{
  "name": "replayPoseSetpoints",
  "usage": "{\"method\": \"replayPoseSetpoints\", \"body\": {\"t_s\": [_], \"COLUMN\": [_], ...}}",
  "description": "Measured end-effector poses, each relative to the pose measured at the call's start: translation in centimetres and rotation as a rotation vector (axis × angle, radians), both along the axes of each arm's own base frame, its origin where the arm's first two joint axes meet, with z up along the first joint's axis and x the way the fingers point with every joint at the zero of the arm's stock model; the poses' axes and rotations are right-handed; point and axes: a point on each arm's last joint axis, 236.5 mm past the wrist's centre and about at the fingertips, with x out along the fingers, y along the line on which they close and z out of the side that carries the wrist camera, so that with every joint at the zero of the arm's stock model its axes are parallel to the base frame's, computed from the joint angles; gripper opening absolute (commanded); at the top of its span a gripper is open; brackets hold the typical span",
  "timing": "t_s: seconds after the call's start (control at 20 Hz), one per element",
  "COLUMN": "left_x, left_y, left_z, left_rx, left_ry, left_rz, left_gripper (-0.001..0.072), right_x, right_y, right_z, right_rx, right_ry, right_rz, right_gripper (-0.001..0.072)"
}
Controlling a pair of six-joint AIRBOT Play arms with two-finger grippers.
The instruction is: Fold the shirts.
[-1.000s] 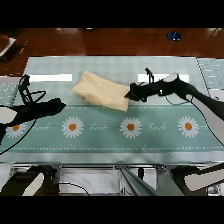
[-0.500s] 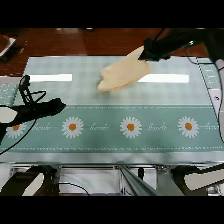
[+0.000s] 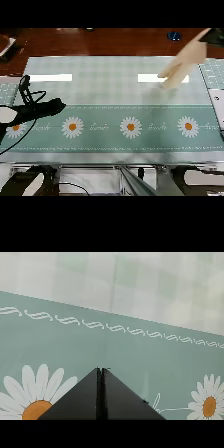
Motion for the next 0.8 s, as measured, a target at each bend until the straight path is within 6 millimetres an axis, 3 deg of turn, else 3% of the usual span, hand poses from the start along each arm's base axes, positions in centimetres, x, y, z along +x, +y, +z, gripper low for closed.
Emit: {"method": "replayPoseSetpoints", "body": {"t_s": [0.15,0.4,0.6,0.75,0.8], "left_x": [0.0,0.4,0.5,0.6,0.6], "left_y": [0.0,0.2,0.3,0.3,0.3], "left_z": [0.0,0.2,0.3,0.3,0.3], "left_rx": [0.000,0.003,0.004,0.004,0.004], "left_ry": [-0.001,-0.017,-0.023,-0.026,-0.026], "left_rz": [0.000,0.011,0.016,0.018,0.018], "left_gripper": [0.0019,0.0018,0.0019,0.0019,0.0019], "right_x": [-4.4,-14.2,-23.2,-29.9,-31.7], "right_y": [-5.0,-11.7,-14.9,-16.0,-16.0], "right_z": [-0.4,-2.9,-6.9,-10.2,-11.2], "right_rx": [-0.002,-0.022,-0.033,-0.047,-0.052], "right_ry": [0.091,0.258,0.422,0.558,0.600], "right_rz": [-0.147,-0.430,-0.654,-0.814,-0.856], "right_gripper": [0.0025,0.0025,0.0025,0.0027,0.0089]}}
